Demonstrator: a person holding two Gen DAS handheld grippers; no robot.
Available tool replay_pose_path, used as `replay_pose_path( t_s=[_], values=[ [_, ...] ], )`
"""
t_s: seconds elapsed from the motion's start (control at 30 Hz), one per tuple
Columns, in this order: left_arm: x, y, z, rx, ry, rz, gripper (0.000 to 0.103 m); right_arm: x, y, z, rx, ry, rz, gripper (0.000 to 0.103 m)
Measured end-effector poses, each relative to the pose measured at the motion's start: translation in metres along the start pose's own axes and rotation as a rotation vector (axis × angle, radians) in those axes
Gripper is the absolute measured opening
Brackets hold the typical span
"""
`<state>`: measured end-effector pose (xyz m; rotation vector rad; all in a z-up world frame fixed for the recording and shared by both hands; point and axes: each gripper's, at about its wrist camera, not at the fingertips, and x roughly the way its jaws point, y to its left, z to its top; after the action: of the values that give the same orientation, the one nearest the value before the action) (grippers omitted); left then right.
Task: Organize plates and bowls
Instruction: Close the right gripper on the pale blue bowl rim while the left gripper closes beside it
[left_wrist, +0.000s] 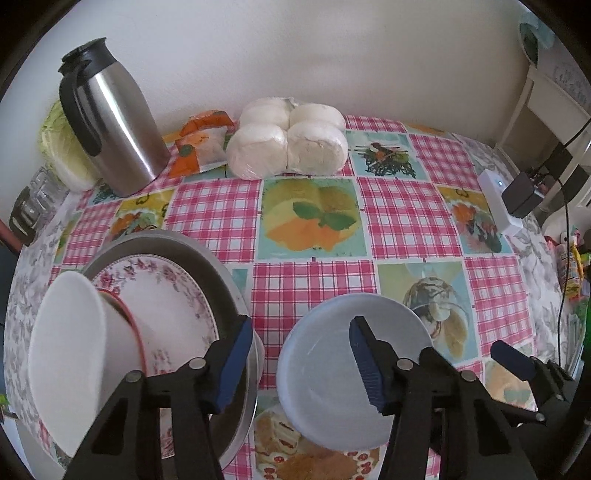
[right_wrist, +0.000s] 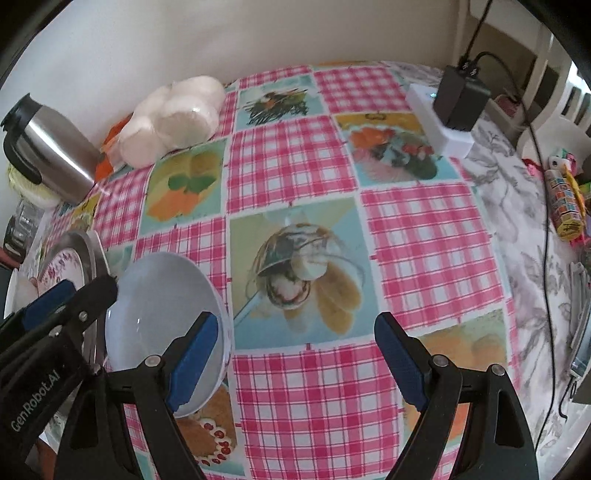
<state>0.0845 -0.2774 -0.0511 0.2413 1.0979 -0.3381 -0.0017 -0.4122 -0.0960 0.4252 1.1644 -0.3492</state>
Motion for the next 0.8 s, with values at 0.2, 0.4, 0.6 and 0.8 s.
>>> replay_pose_path(
  t_s=[0.2,0.4,0.6,0.8],
  values=[
    [0.01,0.001,-0.002,-0.012,0.024,-0.008,0.055,0.011,0.011,0.0,-0.02,0.024,-0.008,0.085],
    [0.012,0.001,-0.003,-0.015,0.028,-0.019,0.055,0.022,0.017,0.0,-0.004,0.05,0.037,0.046],
    [0.014,0.005,-0.003,-0.031,0.033,-0.027,0.055,0.022,0.017,0.0,0.034,0.044,0.107,0.03],
    [0.016,0.001,-0.005,-0.026,0.038,-0.039,0.054,0.019,0.0,-0.001,0.095,0.029,0.081,0.03]
  ],
)
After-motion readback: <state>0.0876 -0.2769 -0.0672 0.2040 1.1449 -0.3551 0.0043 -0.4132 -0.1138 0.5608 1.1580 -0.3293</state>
